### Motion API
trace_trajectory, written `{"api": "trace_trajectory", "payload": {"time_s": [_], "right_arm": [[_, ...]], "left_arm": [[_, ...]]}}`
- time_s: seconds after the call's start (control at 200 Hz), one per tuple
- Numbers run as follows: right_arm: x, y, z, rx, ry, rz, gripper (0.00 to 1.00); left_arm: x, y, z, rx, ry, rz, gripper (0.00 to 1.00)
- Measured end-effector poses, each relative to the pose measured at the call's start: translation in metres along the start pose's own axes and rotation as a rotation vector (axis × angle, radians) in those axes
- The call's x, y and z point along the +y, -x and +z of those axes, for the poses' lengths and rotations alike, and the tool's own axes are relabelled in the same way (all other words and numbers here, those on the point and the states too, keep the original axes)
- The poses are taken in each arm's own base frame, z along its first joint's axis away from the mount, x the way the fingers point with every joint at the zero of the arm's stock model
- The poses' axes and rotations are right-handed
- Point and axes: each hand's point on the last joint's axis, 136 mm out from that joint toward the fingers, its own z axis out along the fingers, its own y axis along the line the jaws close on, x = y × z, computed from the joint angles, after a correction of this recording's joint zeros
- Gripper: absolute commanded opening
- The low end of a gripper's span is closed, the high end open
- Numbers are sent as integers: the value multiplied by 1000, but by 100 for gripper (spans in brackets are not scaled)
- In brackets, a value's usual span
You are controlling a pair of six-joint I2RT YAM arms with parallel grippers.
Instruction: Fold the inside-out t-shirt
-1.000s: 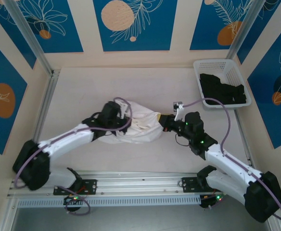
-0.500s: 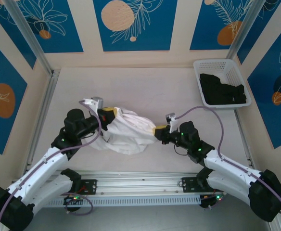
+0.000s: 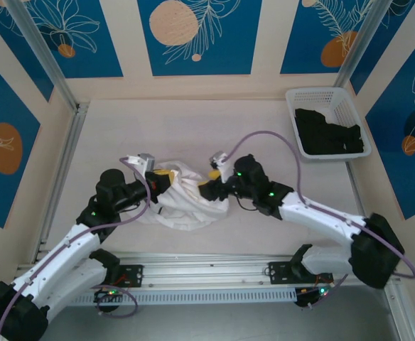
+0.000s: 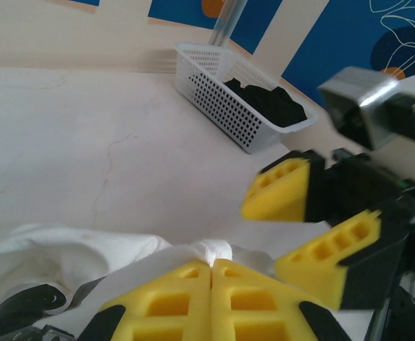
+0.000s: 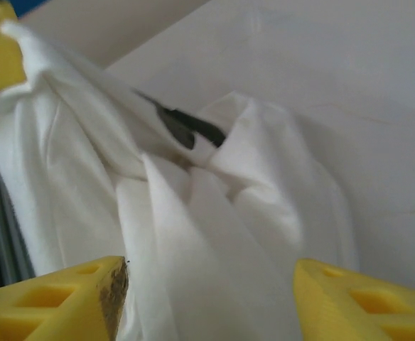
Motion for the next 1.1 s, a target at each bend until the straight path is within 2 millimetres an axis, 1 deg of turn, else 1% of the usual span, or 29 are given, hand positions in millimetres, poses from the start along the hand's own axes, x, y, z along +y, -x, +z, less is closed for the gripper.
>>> {"api": "trace_trajectory", "payload": {"time_s": [0.04, 0.045, 0.11, 0.155, 0.245, 0.295, 0.39, 0.455, 0.53, 0.635, 0.68, 0.725, 0.785, 0.82, 0.885, 1.015, 1.065, 1.1], "right_arm": [[3, -2, 11, 30, 8, -10, 52], [3, -3, 12, 33, 8, -9, 50], [5, -3, 29, 69, 5, -11, 37], [2, -1, 37, 79, -7, -7, 28], [-3, 2, 42, 79, -18, 9, 9], [-6, 3, 42, 75, -22, 24, 0], [-13, 8, 39, 62, -14, 71, 0], [-21, 16, 31, 33, 3, 118, 0], [-35, 34, 11, -45, 24, 181, 0], [-50, 68, -31, -201, 50, 234, 0], [-49, 81, -45, -259, 64, 230, 0], [-44, 93, -57, -306, 89, 213, 0], [-37, 98, -64, -336, 116, 194, 0], [-35, 97, -65, -340, 125, 194, 0], [-35, 83, -60, -320, 136, 209, 0], [-48, 35, -46, -231, 112, 277, 0], [-50, 21, -43, -206, 104, 294, 0], [-51, 14, -42, -194, 101, 301, 0]], "left_arm": [[0, 0, 0, 1, -2, 0, 0], [0, 0, 0, 1, -2, 0, 0], [0, -1, 0, 3, -4, 0, 0], [0, -2, 0, 4, -4, -1, 0], [1, -6, 0, 7, -3, -2, 0], [3, -9, 1, 12, 0, -5, 0], [6, -16, 0, 21, 7, -10, 0], [11, -21, -1, 24, 27, -15, 0], [18, -27, -1, 24, 61, -23, 0], [35, -43, -3, 44, 131, -54, 0], [42, -52, -4, 61, 162, -72, 0], [50, -62, -5, 80, 198, -92, 0], [60, -72, -8, 102, 251, -120, 0], [67, -78, -10, 117, 287, -134, 0], [76, -87, -14, 140, 342, -149, 0], [90, -105, -23, 198, 427, -174, 0], [93, -110, -26, 219, 448, -179, 4], [95, -114, -29, 233, 462, -182, 10]]}}
